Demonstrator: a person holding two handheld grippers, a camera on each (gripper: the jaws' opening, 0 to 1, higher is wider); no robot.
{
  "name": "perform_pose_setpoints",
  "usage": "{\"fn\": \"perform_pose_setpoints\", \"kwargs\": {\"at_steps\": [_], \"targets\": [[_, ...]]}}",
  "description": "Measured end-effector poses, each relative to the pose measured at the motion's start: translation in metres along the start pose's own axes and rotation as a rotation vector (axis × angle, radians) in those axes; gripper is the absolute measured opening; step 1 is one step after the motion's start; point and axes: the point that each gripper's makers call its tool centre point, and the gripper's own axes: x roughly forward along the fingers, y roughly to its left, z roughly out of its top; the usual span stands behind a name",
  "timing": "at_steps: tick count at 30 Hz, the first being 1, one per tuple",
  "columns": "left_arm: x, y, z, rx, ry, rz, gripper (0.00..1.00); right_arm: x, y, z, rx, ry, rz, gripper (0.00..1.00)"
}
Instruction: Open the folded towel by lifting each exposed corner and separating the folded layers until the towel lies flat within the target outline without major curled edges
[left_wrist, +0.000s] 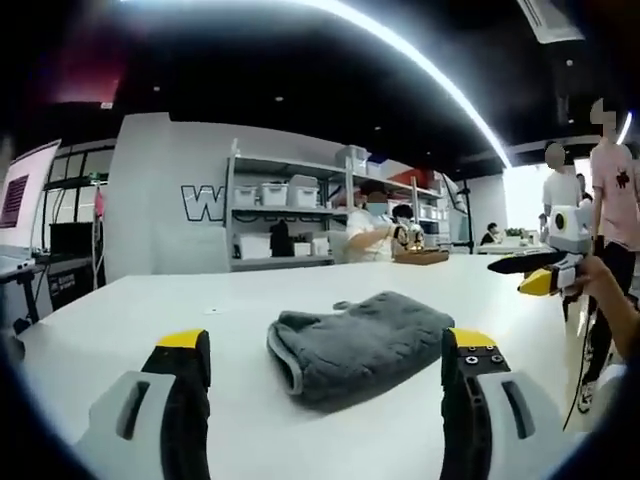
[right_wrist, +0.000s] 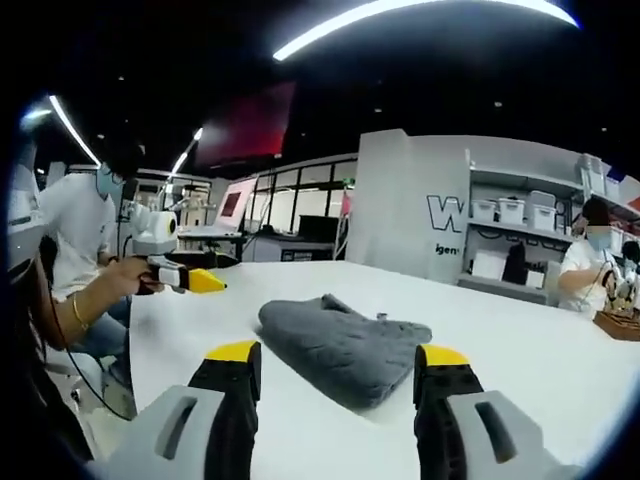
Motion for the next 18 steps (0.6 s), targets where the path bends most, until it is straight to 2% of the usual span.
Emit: {"fn": "perform_pose_setpoints", "kwargs": {"at_steps": [2, 5, 9, 14, 17, 18], "targets": [[0.002, 0.003, 0.000, 0.026, 0.006, 0.004, 0.94, 0.005, 0.001, 0.000, -0.005, 0.005, 0.010, 0.60], [0.006, 0.013, 0.001, 0.034, 0.000, 0.045, 0.91, 0.015, 0.002, 0.000, 0.009, 0.011, 0.041, 0.59], [0.014, 0.017, 0.006, 0.030, -0.007, 0.038, 0.92, 0.026, 0.003, 0.004, 0.010, 0.002, 0.067, 0.59], [0.026, 0.020, 0.009, 0.037, 0.000, 0.023, 0.92, 0.041, 0.003, 0.002, -0.009, 0.032, 0.087, 0.56], [0.034, 0.025, 0.009, 0.024, 0.003, 0.017, 0.90, 0.046, -0.002, -0.004, -0.018, 0.081, 0.079, 0.54], [0.036, 0.027, 0.005, 0.013, 0.027, 0.018, 0.90, 0.046, -0.006, -0.007, -0.026, 0.114, 0.072, 0.54]]}}
